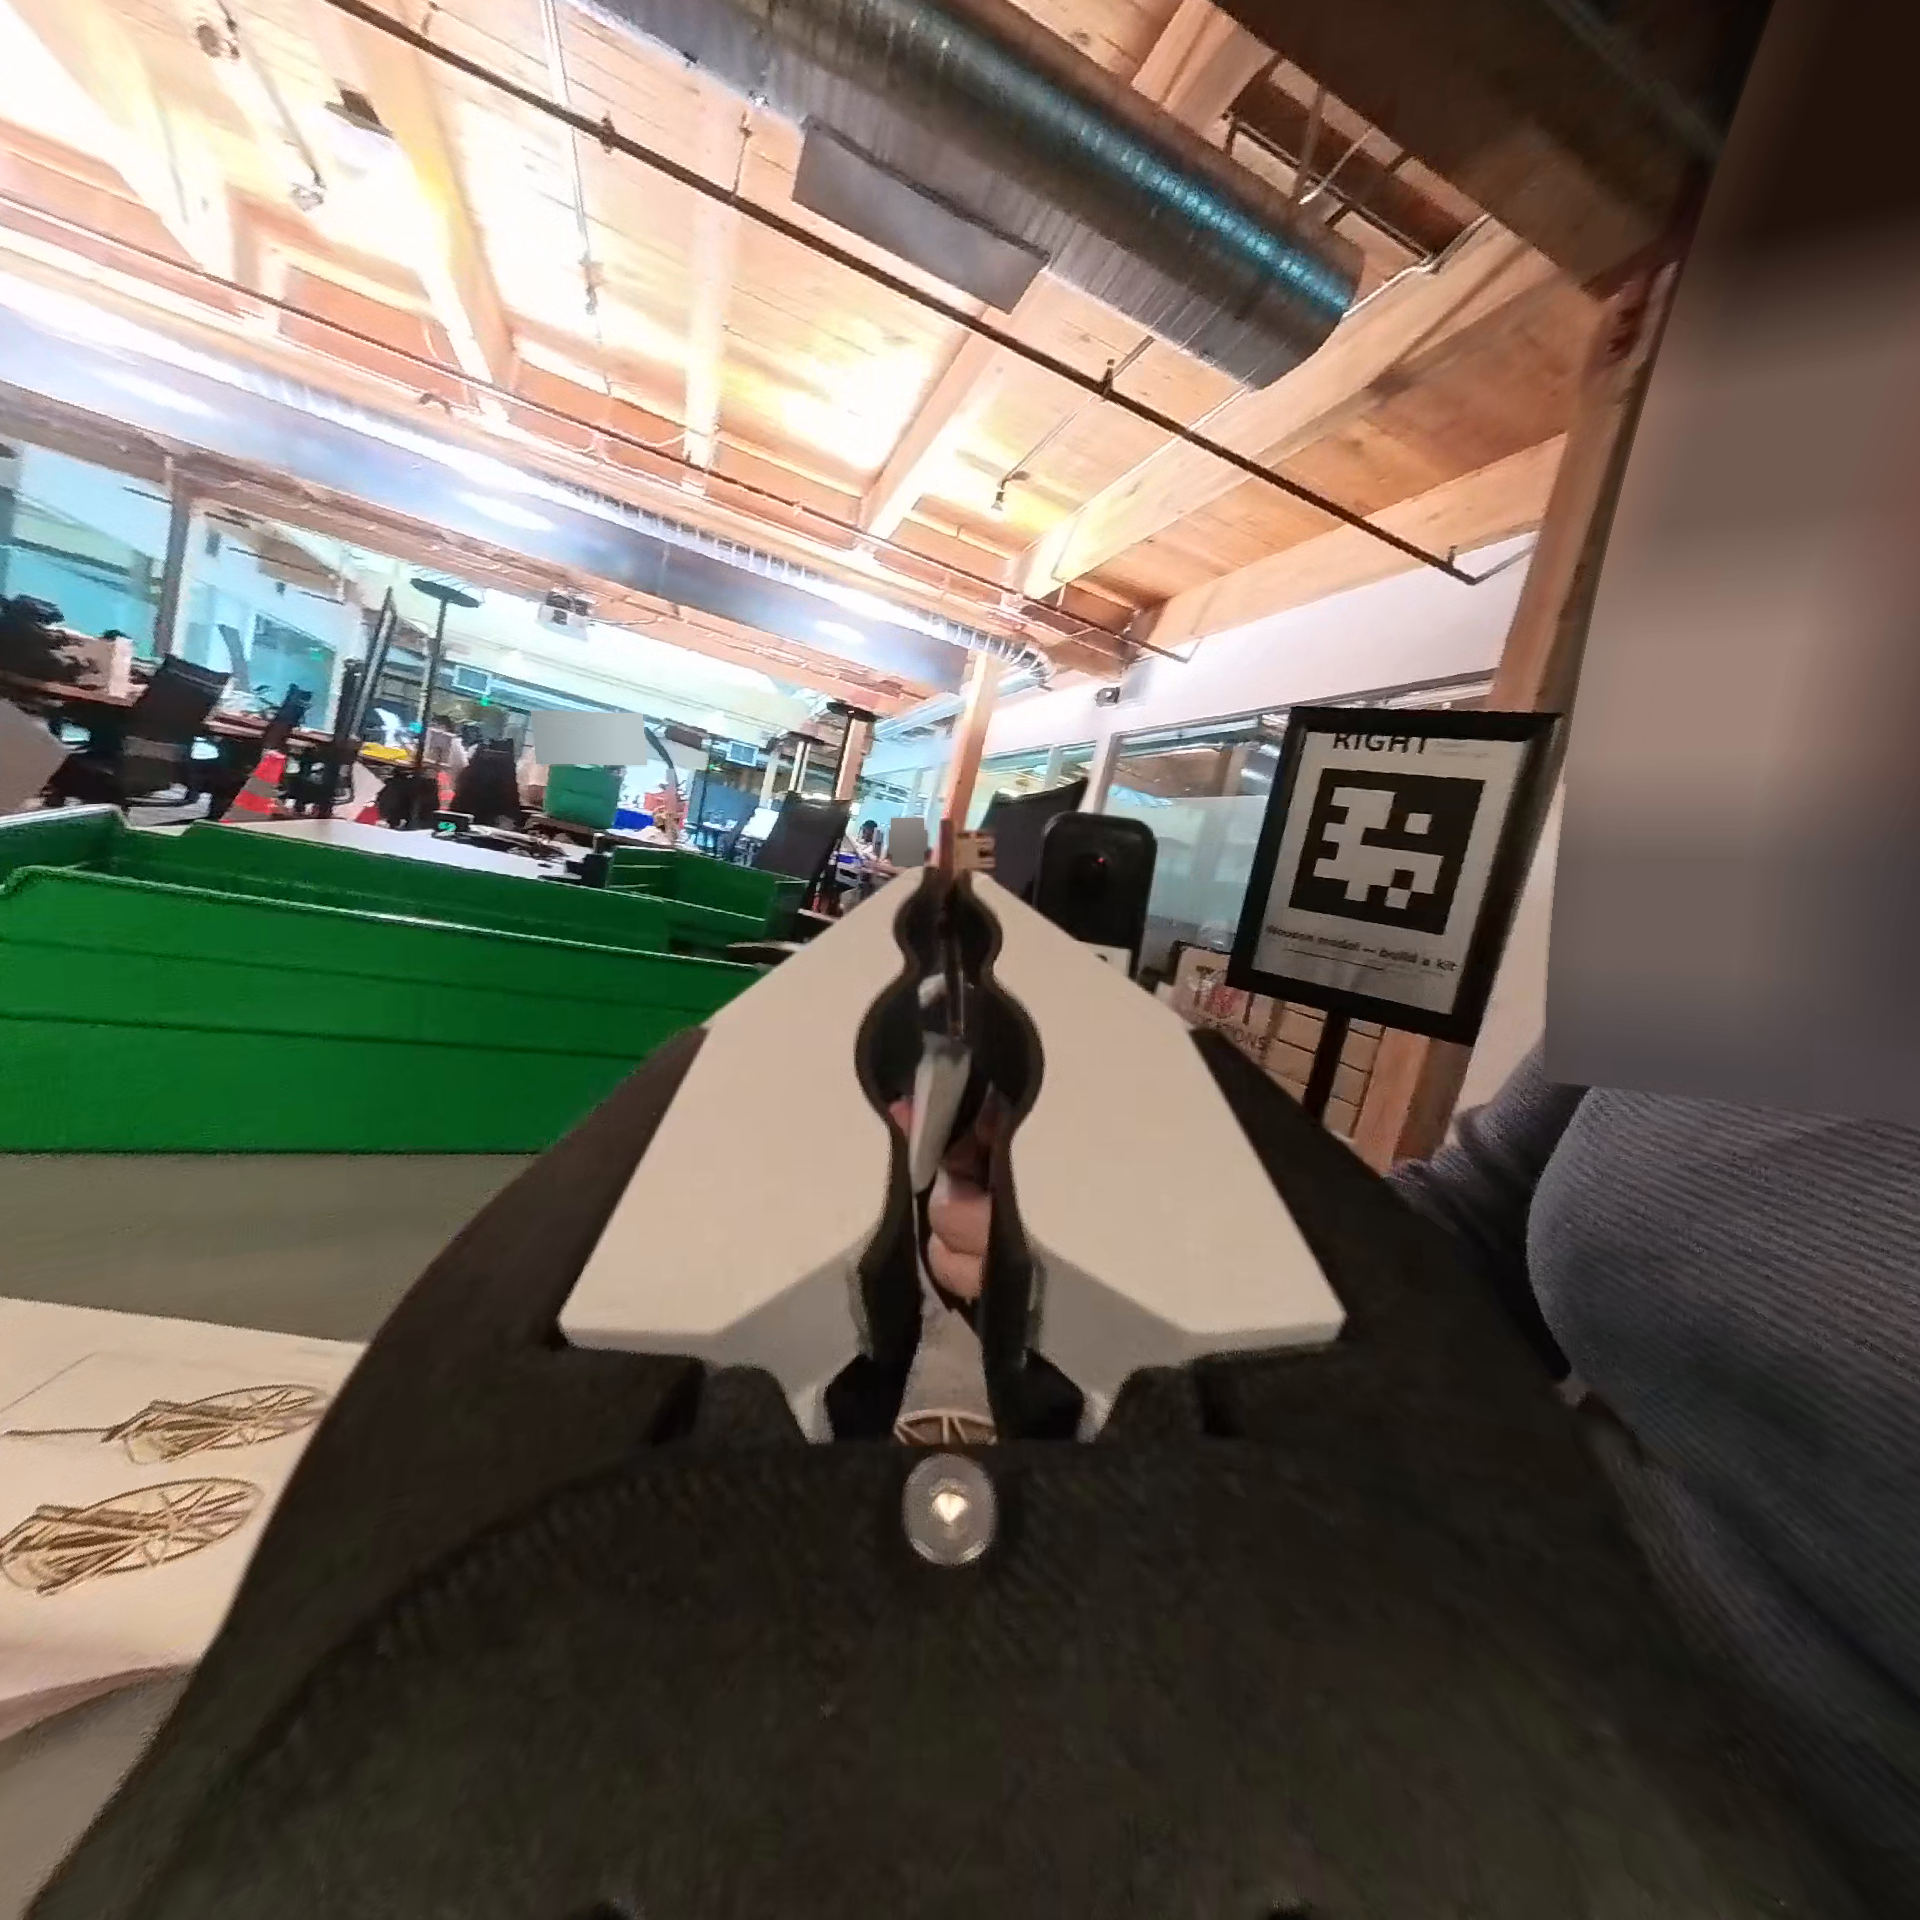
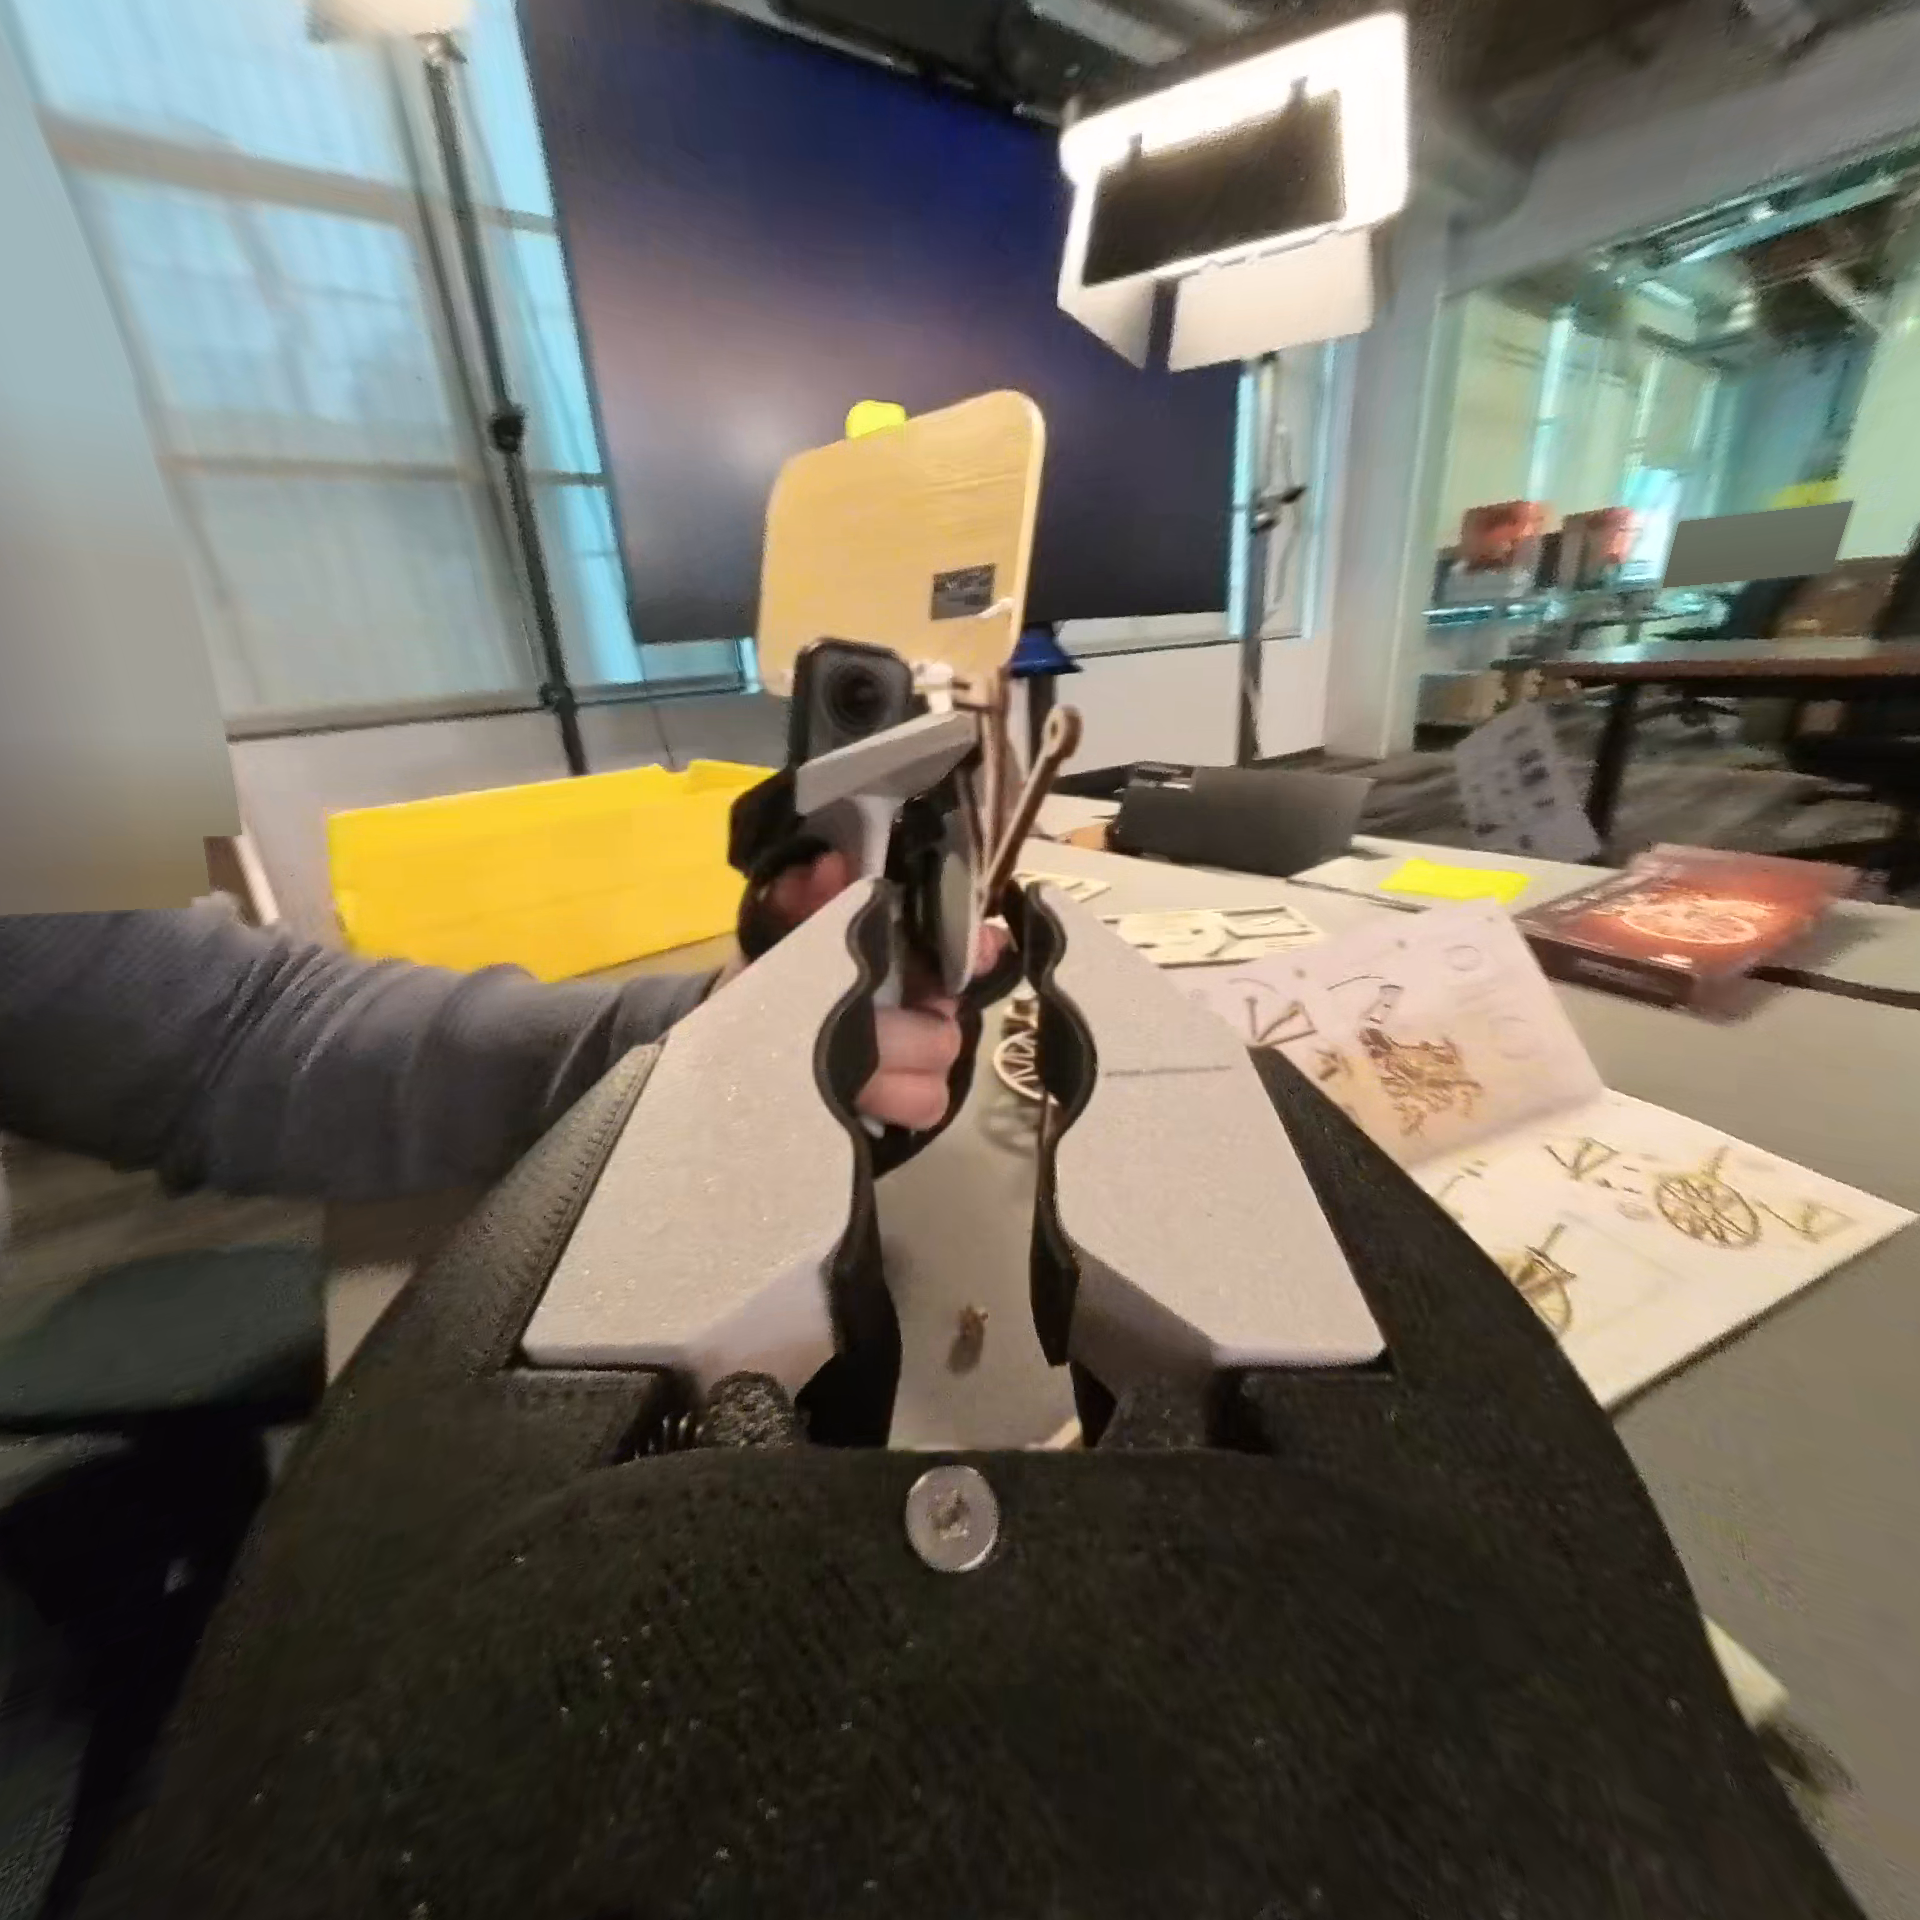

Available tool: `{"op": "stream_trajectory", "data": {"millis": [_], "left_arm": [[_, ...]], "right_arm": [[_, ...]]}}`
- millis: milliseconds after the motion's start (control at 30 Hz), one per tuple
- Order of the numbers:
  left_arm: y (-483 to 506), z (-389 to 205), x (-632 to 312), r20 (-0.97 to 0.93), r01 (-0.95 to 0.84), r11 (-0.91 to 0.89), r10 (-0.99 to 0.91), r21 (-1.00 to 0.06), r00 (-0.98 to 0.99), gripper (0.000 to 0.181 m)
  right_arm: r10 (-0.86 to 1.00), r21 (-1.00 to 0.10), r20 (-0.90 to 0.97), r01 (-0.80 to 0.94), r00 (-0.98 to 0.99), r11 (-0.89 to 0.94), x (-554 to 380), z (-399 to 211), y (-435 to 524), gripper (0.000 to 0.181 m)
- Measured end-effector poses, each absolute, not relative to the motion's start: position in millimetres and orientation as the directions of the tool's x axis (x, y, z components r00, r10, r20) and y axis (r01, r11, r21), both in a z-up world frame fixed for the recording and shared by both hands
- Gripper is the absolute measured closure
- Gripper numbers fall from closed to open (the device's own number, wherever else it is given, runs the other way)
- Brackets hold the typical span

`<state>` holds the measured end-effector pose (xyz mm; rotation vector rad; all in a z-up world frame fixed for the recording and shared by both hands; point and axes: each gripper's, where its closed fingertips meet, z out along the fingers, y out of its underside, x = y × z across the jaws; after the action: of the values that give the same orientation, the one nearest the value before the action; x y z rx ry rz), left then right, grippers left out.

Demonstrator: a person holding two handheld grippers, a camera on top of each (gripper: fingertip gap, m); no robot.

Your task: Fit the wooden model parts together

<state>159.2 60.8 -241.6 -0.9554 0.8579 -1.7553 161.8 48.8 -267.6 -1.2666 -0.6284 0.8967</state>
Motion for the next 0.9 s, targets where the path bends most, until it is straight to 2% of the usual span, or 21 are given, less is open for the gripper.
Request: {"op": "stream_trajectory", "data": {"millis": [67, 200, 300, 400, 467, 533, 667, 800, 900], "left_arm": [[57, -241, 158, 0.228, 0.389, -0.334, -0.929, -0.859, -0.293, 0.180], [48, -241, 159, 0.196, 0.372, -0.318, -0.923, -0.872, -0.330, 0.181], [46, -244, 161, 0.193, 0.340, -0.305, -0.926, -0.890, -0.324, 0.177], [53, -256, 169, 0.230, 0.284, -0.303, -0.938, -0.910, -0.260, 0.164], [61, -261, 171, 0.252, 0.269, -0.304, -0.944, -0.914, -0.212, 0.154], [72, -265, 171, 0.267, 0.264, -0.299, -0.952, -0.917, -0.149, 0.150], [77, -275, 176, 0.251, 0.203, -0.262, -0.965, -0.944, -0.078, 0.150], [60, -293, 196, 0.203, 0.055, -0.207, -0.977, -0.977, -0.065, 0.152], [37, -315, 216, 0.091, -0.118, -0.078, -0.990, -0.990, -0.110, 0.149]], "right_arm": [[0.830, -0.976, -0.075, -0.211, 0.553, 0.053, 161, -265, 49, 0.159], [0.825, -0.984, -0.040, -0.167, 0.564, 0.067, 159, -264, 45, 0.178], [0.818, -0.990, -0.011, -0.124, 0.576, 0.074, 162, -266, 40, 0.181], [0.746, -0.989, 0.128, 0.030, 0.654, 0.143, 178, -273, 39, 0.181], [0.664, -0.955, 0.295, 0.218, 0.687, 0.199, 194, -282, 37, 0.181], [0.564, -0.853, 0.512, 0.462, 0.648, 0.243, 212, -295, 33, 0.181], [0.408, -0.502, 0.833, 0.821, 0.375, 0.271, 247, -326, 18, 0.181], [0.290, -0.179, 0.953, 0.937, 0.090, 0.298, 272, -351, 5, 0.181], [0.225, -0.061, 0.974, 0.943, -0.015, 0.328, 278, -361, -3, 0.181]]}}
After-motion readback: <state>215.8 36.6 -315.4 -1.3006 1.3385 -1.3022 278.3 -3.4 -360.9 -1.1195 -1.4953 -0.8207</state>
